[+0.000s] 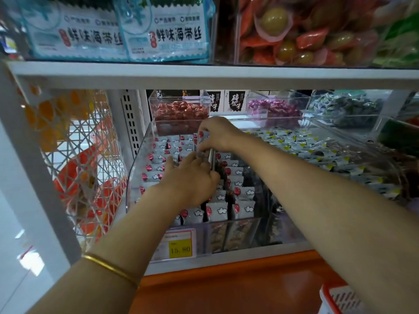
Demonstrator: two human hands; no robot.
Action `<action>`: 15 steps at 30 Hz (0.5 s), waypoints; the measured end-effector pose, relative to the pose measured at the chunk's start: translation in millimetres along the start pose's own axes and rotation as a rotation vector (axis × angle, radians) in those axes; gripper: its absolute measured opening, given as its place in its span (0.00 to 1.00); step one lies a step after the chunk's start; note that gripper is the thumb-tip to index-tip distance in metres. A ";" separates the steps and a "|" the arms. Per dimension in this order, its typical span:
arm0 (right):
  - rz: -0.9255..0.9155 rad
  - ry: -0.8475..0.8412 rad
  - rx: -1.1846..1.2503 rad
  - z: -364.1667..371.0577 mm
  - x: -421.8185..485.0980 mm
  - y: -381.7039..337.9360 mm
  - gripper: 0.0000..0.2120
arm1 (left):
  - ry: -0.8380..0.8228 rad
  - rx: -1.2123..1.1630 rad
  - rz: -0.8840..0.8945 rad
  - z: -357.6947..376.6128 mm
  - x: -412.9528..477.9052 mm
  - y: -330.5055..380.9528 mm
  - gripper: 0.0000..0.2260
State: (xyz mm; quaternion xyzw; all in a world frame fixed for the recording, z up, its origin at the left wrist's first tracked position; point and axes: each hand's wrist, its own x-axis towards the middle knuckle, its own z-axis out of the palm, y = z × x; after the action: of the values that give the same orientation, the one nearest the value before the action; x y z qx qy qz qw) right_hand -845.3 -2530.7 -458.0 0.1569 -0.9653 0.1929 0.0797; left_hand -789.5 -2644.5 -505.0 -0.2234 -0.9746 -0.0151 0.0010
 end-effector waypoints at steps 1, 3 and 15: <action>0.007 -0.075 -0.040 2.4 2.6 -0.7 0.05 | -0.001 -0.015 -0.003 -2.0 -1.0 -0.3 0.24; 0.012 -0.193 -0.113 8.2 8.3 -0.6 0.06 | -0.001 -0.039 -0.014 -6.6 -2.2 -2.6 0.24; 0.041 0.080 -0.131 12.7 38.5 16.4 0.08 | -0.023 -0.086 -0.082 -8.0 -11.3 -11.9 0.25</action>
State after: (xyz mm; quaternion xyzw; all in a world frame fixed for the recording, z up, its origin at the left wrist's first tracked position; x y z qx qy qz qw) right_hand -888.0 -2531.9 -467.0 0.1238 -0.9749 0.1370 0.1241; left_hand -784.6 -2660.4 -497.5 -0.1832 -0.9814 -0.0544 -0.0205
